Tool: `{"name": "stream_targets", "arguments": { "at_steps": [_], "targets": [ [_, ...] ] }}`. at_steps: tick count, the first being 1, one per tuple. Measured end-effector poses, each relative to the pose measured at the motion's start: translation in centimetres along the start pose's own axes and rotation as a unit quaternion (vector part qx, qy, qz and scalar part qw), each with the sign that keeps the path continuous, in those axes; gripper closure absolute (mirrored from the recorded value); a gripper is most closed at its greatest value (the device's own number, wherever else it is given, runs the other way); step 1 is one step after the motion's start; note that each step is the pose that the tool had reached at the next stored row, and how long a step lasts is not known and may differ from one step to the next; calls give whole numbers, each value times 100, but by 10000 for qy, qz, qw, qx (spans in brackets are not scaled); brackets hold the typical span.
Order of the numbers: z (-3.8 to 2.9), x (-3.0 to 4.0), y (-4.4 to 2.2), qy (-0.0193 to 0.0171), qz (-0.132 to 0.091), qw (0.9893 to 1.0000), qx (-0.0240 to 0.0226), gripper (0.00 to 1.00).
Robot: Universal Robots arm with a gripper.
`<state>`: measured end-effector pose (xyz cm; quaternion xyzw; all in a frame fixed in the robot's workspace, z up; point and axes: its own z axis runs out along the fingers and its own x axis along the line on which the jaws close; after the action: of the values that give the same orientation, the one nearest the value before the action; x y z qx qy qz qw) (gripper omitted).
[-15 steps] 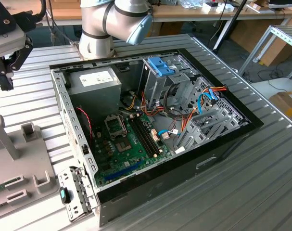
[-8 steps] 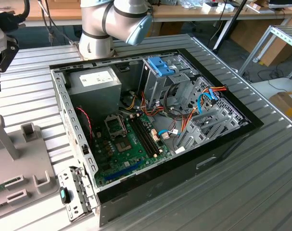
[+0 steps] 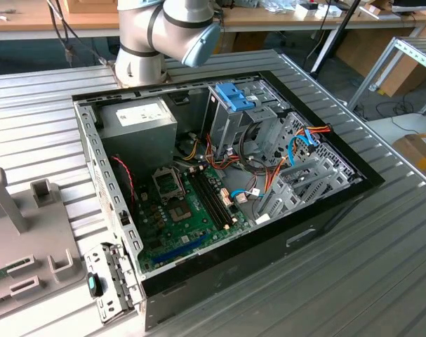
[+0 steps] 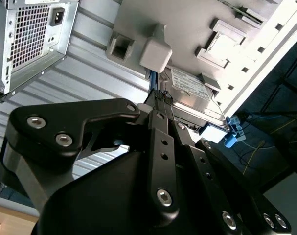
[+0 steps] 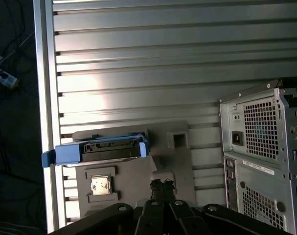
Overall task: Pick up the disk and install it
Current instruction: 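Reach for the disk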
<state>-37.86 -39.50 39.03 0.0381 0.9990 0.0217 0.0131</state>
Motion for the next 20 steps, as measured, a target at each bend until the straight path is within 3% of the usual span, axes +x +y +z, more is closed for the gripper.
{"name": "stream_targets", "arguments": {
  "at_steps": [14, 15, 17, 20],
  "targets": [
    [0, 27, 1, 5, -65, 10000, -1, 89],
    [0, 26, 2, 43, -63, 10000, 2, 89],
    [4, 27, 1, 191, -57, 9998, 12, 89],
    [4, 26, 2, 193, -65, 9998, 13, 89]
  ]
}}
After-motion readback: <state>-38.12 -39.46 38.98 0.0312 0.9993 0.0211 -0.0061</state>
